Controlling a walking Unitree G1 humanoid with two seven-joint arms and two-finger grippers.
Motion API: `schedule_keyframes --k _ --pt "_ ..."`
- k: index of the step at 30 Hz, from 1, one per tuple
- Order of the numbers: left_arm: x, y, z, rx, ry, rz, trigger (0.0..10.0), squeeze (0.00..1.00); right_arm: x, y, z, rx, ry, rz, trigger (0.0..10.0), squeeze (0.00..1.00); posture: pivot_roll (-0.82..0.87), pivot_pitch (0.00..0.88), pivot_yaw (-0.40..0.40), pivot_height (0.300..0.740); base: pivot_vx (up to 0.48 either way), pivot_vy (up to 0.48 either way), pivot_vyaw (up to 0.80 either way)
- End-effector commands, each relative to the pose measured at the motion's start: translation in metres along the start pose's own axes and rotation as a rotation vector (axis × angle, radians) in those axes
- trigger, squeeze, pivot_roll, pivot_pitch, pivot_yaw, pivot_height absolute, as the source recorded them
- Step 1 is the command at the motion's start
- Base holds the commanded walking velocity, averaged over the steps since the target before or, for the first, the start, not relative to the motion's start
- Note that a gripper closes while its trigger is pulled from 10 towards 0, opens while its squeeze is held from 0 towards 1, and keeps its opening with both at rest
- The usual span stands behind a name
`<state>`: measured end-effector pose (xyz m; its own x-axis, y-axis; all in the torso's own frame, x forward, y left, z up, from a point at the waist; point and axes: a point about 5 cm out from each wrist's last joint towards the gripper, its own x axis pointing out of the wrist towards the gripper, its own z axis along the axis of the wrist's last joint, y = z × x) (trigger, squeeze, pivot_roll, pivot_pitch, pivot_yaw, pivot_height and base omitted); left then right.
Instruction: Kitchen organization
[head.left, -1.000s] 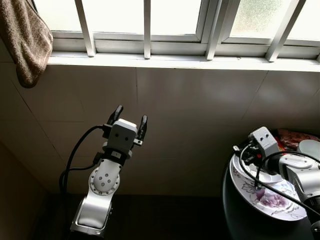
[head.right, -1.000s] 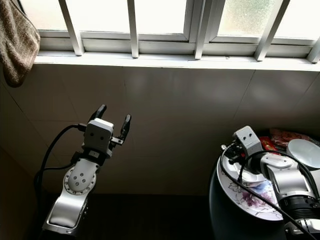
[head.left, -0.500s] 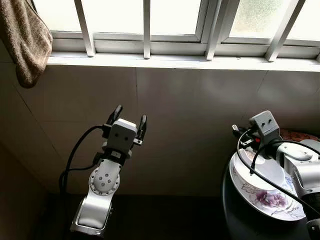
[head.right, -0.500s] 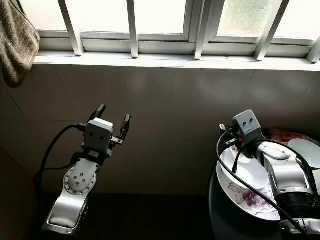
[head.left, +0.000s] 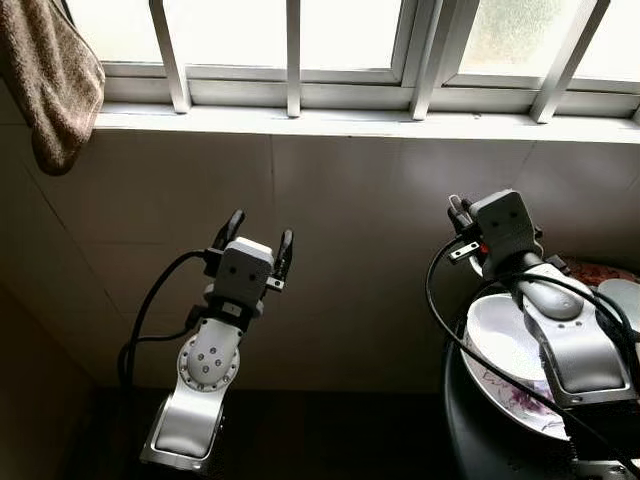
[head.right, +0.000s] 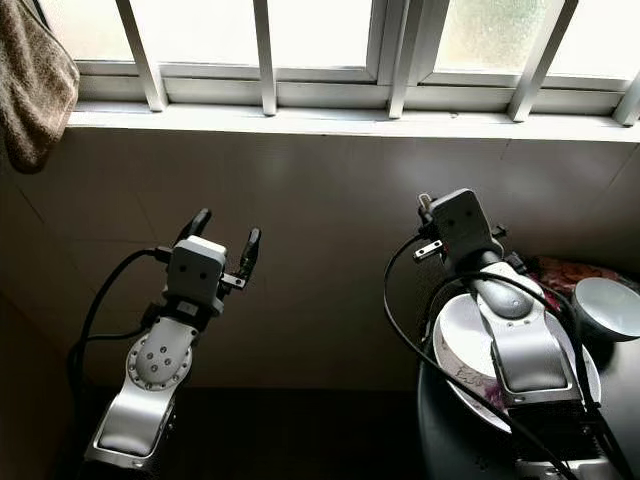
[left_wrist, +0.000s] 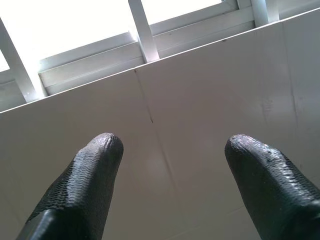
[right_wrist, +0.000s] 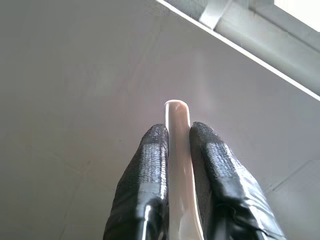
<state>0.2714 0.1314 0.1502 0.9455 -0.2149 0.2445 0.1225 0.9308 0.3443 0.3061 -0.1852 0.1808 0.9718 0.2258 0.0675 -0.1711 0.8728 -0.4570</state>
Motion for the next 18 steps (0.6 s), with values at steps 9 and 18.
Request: schedule_keyframes --k 9,18 --pt "0.000 0.000 0.000 0.003 0.003 -0.003 10.0 0.00 -0.011 0.047 0.014 -0.196 -0.093 0.056 0.0 0.00 0.04 0.000 -0.052 0.740 0.000 0.000 0.80" --pt "0.000 0.000 0.001 0.002 0.002 0.001 10.0 0.00 -0.014 0.074 0.017 -0.146 -0.109 0.116 0.0 0.00 0.04 0.000 -0.055 0.740 0.000 0.000 0.80"
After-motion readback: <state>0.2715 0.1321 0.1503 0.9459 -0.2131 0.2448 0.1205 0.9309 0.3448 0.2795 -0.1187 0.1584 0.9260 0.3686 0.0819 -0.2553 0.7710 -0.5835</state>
